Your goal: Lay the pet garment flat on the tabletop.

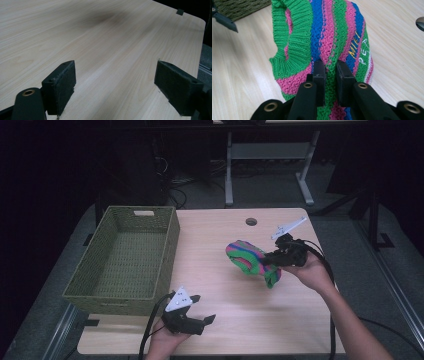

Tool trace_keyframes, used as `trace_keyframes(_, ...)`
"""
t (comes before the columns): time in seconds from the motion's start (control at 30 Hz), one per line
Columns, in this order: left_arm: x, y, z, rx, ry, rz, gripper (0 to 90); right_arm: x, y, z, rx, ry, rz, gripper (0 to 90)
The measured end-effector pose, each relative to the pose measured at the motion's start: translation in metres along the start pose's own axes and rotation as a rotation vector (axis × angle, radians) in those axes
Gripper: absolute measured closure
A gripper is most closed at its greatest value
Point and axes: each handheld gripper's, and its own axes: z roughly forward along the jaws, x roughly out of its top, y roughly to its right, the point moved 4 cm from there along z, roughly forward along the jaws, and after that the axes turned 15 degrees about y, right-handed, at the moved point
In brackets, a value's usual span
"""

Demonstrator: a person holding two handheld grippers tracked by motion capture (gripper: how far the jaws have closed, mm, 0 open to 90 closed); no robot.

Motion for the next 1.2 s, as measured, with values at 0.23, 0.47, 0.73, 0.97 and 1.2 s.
trace_keyframes(0.23, 0.000, 0.000, 0.000, -0.001, -0.002, 0.000, 17.0, -0.003, -0.015, -0.004, 0.018, 0.008, -0.030, 79.7)
trace_keyframes(0.47, 0.000, -0.001, -0.001, 0.001, -0.002, 0.007, 17.0, -0.006, -0.024, -0.005, 0.030, 0.011, -0.046, 79.7)
trace_keyframes(0.73, 0.000, -0.001, -0.001, 0.002, 0.004, 0.001, 17.0, -0.013, -0.035, -0.008, 0.044, 0.018, -0.060, 79.7)
trace_keyframes(0.97, 0.001, -0.002, -0.002, 0.001, 0.007, 0.005, 17.0, -0.020, -0.043, -0.009, 0.054, 0.018, -0.067, 79.6)
trace_keyframes(1.2, 0.002, -0.002, -0.004, 0.001, 0.020, -0.022, 17.0, -0.032, -0.049, 0.001, 0.066, 0.004, -0.053, 79.6)
